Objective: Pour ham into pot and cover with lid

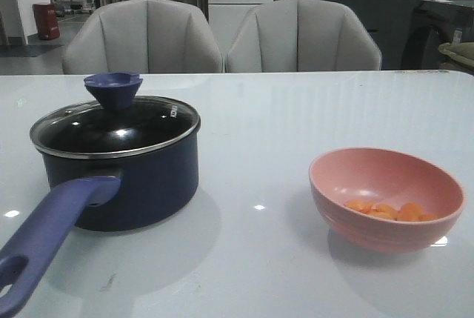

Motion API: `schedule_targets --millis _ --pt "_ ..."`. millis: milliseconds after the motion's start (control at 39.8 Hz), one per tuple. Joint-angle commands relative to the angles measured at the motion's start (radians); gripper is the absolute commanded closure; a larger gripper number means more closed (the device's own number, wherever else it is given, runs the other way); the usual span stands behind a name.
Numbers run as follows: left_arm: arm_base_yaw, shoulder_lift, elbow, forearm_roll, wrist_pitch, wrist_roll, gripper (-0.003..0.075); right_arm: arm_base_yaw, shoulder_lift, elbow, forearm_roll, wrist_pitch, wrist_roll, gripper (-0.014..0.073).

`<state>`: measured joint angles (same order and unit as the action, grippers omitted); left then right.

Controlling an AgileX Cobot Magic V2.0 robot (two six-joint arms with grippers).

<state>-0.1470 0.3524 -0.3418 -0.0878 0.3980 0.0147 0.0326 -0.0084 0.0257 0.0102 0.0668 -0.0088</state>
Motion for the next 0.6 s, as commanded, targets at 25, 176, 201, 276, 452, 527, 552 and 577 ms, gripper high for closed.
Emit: schedule_targets --millis 25,176,201,276,452,527,552,577 --pt "-0.006 0.016 -0.037 0.002 -0.098 -0.001 0.0606 -0.005 -0.020 0.011 -0.010 -0.077 -0.001 0.0446" --pt "-0.006 0.016 -0.037 0.002 -0.112 -0.001 0.0599 -0.005 -0.020 0.011 -0.005 -0.077 -0.001 0.0446" --pt "-0.006 0.016 -0.037 0.002 -0.112 -0.001 0.0592 -0.005 -0.020 0.011 -0.005 -0.077 -0.001 0.0446" --pt "-0.006 0.016 -0.037 0.002 -0.112 -0.001 0.0547 -0.005 -0.020 0.011 -0.005 -0.077 -0.001 0.0446" --pt "-0.006 0.016 -0.037 0.002 -0.115 -0.001 0.0377 -0.005 -0.020 0.011 -0.005 -0.077 -0.001 0.0446" --pt "-0.006 0.016 -0.037 0.002 -0.115 -0.001 0.0288 -0.005 -0.020 0.011 -0.005 -0.077 -0.001 0.0446" --pt "-0.006 0.016 -0.037 0.002 -0.115 -0.001 0.0257 -0.005 -0.020 0.011 -0.005 -0.077 -0.001 0.0446" --pt "-0.006 0.016 -0.037 0.002 -0.118 -0.001 0.0229 -0.005 -0.020 0.011 -0.005 -0.077 -0.001 0.0446"
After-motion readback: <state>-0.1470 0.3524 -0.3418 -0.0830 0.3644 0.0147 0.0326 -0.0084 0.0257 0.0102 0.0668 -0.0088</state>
